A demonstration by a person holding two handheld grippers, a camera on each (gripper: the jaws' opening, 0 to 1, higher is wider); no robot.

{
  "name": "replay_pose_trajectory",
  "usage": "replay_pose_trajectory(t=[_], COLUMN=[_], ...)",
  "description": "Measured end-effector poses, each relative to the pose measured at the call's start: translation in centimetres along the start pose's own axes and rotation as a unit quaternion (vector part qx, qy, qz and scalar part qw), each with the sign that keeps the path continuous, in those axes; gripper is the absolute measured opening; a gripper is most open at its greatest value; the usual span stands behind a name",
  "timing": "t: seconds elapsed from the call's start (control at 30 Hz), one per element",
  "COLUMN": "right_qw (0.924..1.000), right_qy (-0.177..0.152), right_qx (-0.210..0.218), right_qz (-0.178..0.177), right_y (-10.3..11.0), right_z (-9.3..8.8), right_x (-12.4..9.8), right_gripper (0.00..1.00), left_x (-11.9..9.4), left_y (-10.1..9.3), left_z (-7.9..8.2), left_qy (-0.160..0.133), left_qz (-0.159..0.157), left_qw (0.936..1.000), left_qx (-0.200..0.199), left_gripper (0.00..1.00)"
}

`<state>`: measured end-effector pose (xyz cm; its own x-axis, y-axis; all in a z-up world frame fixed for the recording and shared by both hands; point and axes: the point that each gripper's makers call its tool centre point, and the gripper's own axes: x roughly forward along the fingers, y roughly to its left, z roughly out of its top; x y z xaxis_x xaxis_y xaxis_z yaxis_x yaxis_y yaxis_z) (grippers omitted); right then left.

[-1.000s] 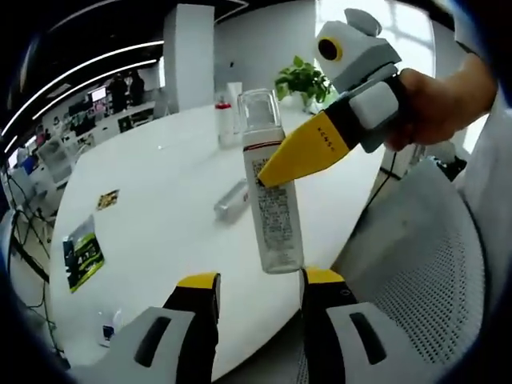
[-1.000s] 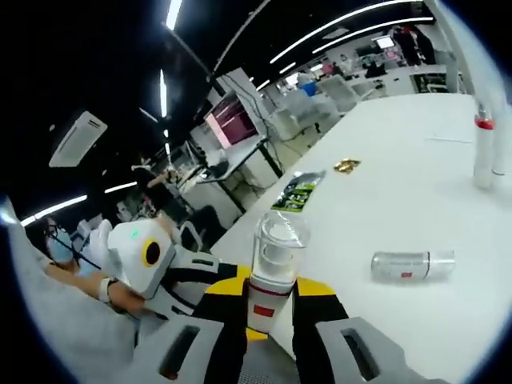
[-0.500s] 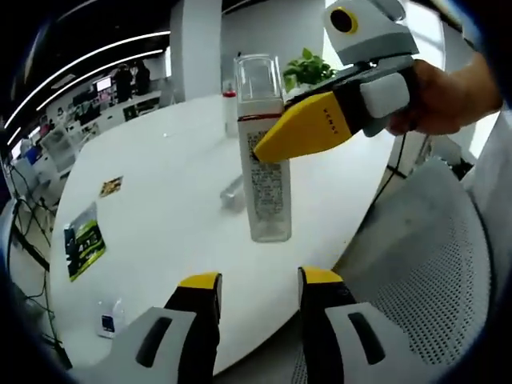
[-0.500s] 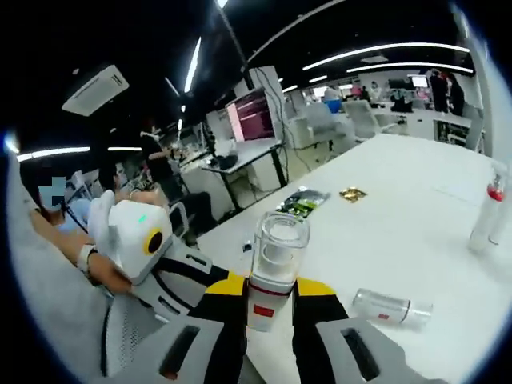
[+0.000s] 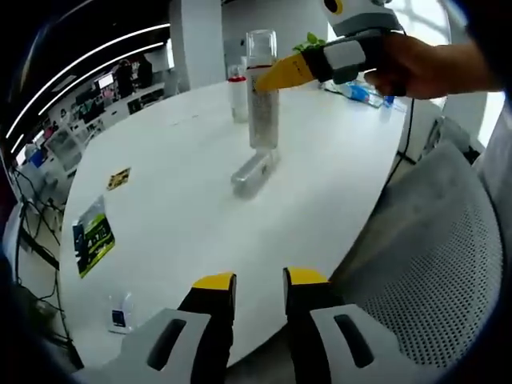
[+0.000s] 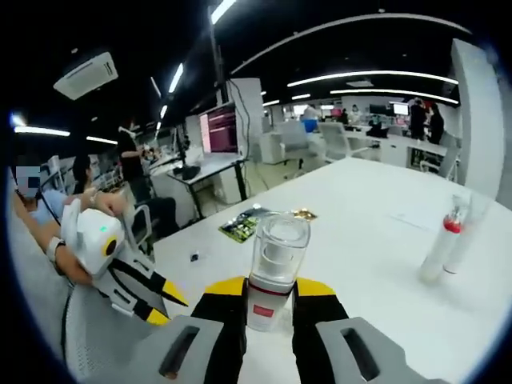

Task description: Arrange the skincare products in the storage area until every visible bottle or jar stands upright without overlapping.

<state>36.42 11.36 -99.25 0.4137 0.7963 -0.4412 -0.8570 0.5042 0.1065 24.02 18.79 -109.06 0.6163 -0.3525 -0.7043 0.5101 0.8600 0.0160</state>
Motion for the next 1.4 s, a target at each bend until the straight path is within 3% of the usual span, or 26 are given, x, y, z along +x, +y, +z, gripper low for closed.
replay_pose_trajectory(t=[0.23, 0.37, 0.73, 1.13, 1.4], right_qw=[0.9991, 0.9981, 0.993, 0.9873, 0.9842], right_qy=[-0.001, -0.001, -0.003, 0.0, 0.002], right_qx=[-0.022, -0.011, 0.001, 0.015, 0.016], right_qz=[-0.038, -0.06, -0.118, -0.158, -0.176], right_y=[-3.1, -5.2, -10.7, -15.4, -17.2], right_z=[-0.5, -0.8, -0.7, -0.6, -0.7], right_x=[-0.4, -0.8, -0.7, 0.6, 1.1], right_gripper=[0.15, 0.15, 0.15, 0.14, 0.14], left_x=[0.2, 0.0, 0.1, 0.3, 0.4], left_y=[-0.2, -0.1, -0.2, -0.6, -0.8], left_z=[-0.8, -0.4, -0.7, -1.2, -1.5], left_qy=[0.023, 0.012, 0.021, 0.033, 0.042], left_qz=[-0.002, 0.0, -0.002, -0.01, -0.015], left_qw=[0.9996, 0.9997, 0.9993, 0.9987, 0.998], left_qx=[0.018, 0.021, 0.031, 0.038, 0.044], left_gripper=[0.18, 0.17, 0.16, 0.16, 0.14])
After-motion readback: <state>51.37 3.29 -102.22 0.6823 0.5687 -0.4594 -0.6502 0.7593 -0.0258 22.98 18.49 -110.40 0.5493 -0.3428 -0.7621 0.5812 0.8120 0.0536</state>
